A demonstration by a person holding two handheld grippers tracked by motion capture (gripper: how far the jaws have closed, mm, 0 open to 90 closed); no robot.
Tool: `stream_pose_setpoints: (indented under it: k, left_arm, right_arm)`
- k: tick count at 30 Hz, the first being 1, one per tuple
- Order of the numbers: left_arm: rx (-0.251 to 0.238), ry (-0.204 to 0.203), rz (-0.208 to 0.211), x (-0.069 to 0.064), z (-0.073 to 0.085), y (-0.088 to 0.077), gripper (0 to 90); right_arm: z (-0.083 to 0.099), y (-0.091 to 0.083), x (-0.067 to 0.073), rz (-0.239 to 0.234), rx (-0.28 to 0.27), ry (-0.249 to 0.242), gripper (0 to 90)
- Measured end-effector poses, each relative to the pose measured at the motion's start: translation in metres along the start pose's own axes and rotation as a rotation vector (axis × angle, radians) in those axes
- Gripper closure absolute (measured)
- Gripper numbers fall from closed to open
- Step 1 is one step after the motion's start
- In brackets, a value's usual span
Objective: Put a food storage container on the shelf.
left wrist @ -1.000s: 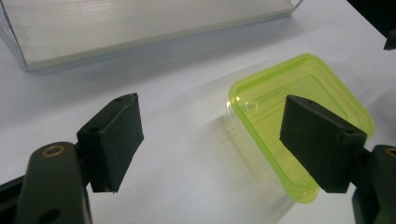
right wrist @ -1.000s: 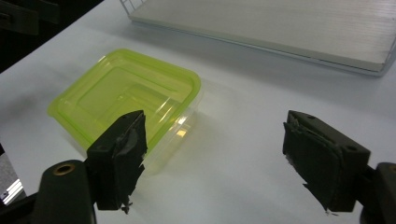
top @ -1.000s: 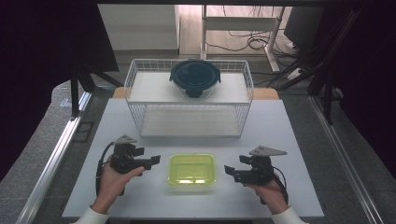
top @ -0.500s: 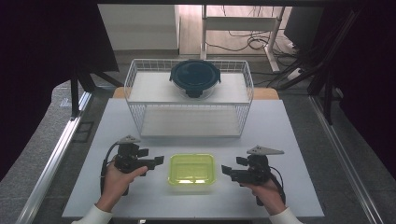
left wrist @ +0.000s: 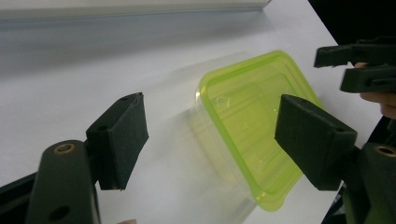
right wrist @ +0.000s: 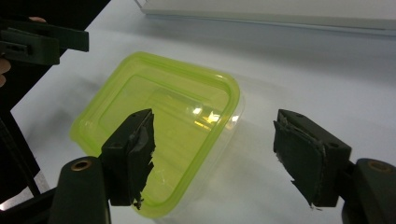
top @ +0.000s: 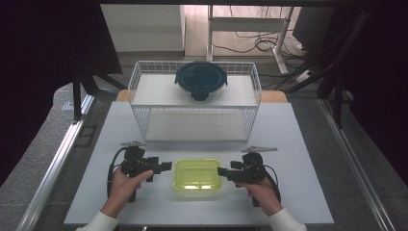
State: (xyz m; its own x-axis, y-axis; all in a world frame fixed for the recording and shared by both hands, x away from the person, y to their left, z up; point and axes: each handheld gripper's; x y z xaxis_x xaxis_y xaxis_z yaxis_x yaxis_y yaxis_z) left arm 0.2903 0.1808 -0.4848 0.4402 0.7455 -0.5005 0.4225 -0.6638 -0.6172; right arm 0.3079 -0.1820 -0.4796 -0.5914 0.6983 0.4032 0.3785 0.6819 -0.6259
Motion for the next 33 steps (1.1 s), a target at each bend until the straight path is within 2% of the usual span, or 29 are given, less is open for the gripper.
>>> stream_pose_setpoints:
  k: [4,5,6,7,12,13,14,15,17,21,22,23,28,30,31,32,33]
  left_arm:
    - [0.025,0.002,0.006,0.0,0.001,0.008,24.9]
    - [0.029,-0.022,0.022,0.002,0.005,0.01,24.9]
    - [0.029,-0.022,0.022,0.002,0.005,0.01,25.2]
    - [0.034,-0.04,0.043,0.006,0.008,0.013,26.0]
    - [0.054,-0.065,0.065,0.008,0.012,0.021,27.9]
    - [0.066,-0.082,0.091,0.008,0.014,0.025,28.4]
    - [0.066,-0.082,0.091,0.008,0.014,0.025,29.1]
    - [0.083,-0.087,0.112,0.007,0.015,0.029,30.4]
    - [0.091,-0.086,0.112,0.006,0.016,0.031,31.5]
    - [0.1,-0.113,0.144,0.007,0.016,0.035,39.5]
    - [0.106,-0.148,0.185,0.011,0.017,0.036,41.0]
    - [0.11,-0.157,0.198,0.012,0.017,0.037,42.2]
    - [0.117,-0.162,0.206,0.013,0.019,0.039,49.5]
    - [0.124,-0.167,0.233,0.013,0.02,0.042,55.9]
    - [0.124,-0.167,0.233,0.013,0.02,0.042,58.9]
    - [0.117,-0.188,0.243,0.011,0.022,0.044,62.1]
    - [0.115,-0.195,0.234,0.011,0.022,0.044,64.2]
  right_arm:
    - [-0.001,0.011,-0.003,-0.008,0.029,0.016,32.2]
    - [0.0,0.012,-0.006,-0.023,0.034,0.033,33.6]
    - [0.0,0.012,-0.006,-0.023,0.034,0.033,33.6]
    - [0.002,0.012,-0.009,-0.034,0.033,0.056,35.1]
    - [0.004,0.012,-0.012,-0.04,0.038,0.074,37.6]
    - [0.005,0.012,-0.014,-0.052,0.044,0.08,39.9]
    - [0.005,0.012,-0.014,-0.052,0.044,0.08,39.9]
    - [0.006,0.013,-0.015,-0.061,0.051,0.091,42.4]
    - [0.006,0.014,-0.016,-0.063,0.057,0.09,43.6]
    - [0.01,0.016,-0.019,-0.081,0.081,0.116,49.9]
    - [0.01,0.017,-0.02,-0.088,0.083,0.122,51.1]
    - [0.011,0.017,-0.021,-0.098,0.086,0.132,52.1]
    - [0.012,0.019,-0.024,-0.134,0.095,0.173,55.2]
    - [0.012,0.021,-0.024,-0.149,0.1,0.184,59.2]
    - [0.012,0.021,-0.024,-0.149,0.1,0.184,59.2]
    - [0.013,0.022,-0.024,-0.162,0.103,0.193,64.6]
    - [0.013,0.023,-0.023,-0.169,0.106,0.202,65.7]
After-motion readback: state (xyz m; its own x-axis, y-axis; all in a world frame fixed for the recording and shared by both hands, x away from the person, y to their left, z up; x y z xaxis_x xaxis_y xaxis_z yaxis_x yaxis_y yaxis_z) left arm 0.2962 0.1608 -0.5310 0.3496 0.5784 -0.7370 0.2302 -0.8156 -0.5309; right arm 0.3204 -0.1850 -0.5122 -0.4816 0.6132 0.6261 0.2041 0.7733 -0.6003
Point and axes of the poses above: each handheld gripper's, and its own axes: y roughly forward along the jaws, z roughly out of its underside, x roughly to its left, and after that the axes turned 1 degree about -z, right-handed
